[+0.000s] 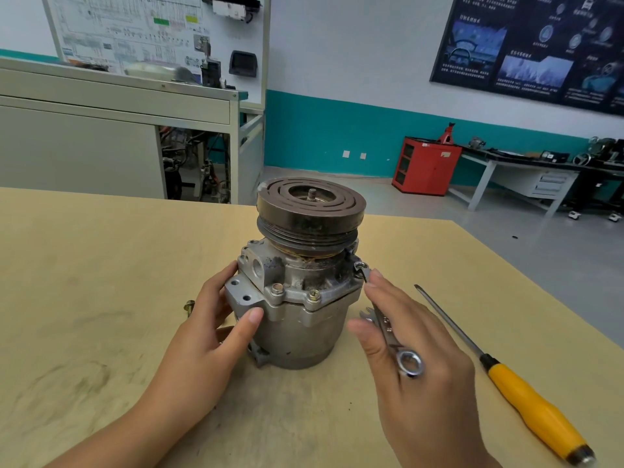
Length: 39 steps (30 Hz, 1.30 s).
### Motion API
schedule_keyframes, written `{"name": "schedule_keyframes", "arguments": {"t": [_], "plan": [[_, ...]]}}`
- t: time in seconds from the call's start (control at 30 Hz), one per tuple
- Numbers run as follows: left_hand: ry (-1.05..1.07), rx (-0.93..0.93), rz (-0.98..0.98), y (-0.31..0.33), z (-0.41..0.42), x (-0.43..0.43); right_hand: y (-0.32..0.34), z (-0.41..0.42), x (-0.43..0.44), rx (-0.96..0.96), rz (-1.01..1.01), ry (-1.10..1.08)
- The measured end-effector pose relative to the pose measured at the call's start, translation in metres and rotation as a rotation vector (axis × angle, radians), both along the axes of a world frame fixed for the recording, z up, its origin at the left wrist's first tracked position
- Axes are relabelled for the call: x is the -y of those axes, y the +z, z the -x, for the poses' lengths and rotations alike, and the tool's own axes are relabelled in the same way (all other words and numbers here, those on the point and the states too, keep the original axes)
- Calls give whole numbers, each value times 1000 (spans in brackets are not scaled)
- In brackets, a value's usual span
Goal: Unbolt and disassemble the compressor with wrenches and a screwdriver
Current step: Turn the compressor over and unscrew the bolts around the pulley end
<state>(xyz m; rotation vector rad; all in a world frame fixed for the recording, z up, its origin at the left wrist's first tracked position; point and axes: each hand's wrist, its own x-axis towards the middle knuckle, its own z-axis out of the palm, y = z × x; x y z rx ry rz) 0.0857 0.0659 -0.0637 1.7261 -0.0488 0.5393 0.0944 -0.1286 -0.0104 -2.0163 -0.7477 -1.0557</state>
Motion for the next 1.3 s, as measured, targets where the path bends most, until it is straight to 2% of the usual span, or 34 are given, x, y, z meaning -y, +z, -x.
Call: {"name": "schedule_keyframes", "arguments": {"t": [0.1,0.23,0.37,0.43,0.63,0.93,1.1,1.3], "plan": [[0,-2,3,0,0,0,3,0,-2,82,120,-77],[2,-3,9,1,0,1,2,-2,-1,151,170,-136],[9,-6,4,1,1,1,1,-1,-3,134,194,-172],[5,-6,4,2,1,1,3,0,1,39,81,-116],[-7,5,14,1,1,1,3,1,12,-353,-434,87],[-7,4,8,1,1,1,15,-21,24,-651,-946,208],[-11,6,9,0,1,0,26,-48,34,-731,-1030,331],[-23,9,-7,0,0,-1,24,-81,34,-797,-877,281]]}}
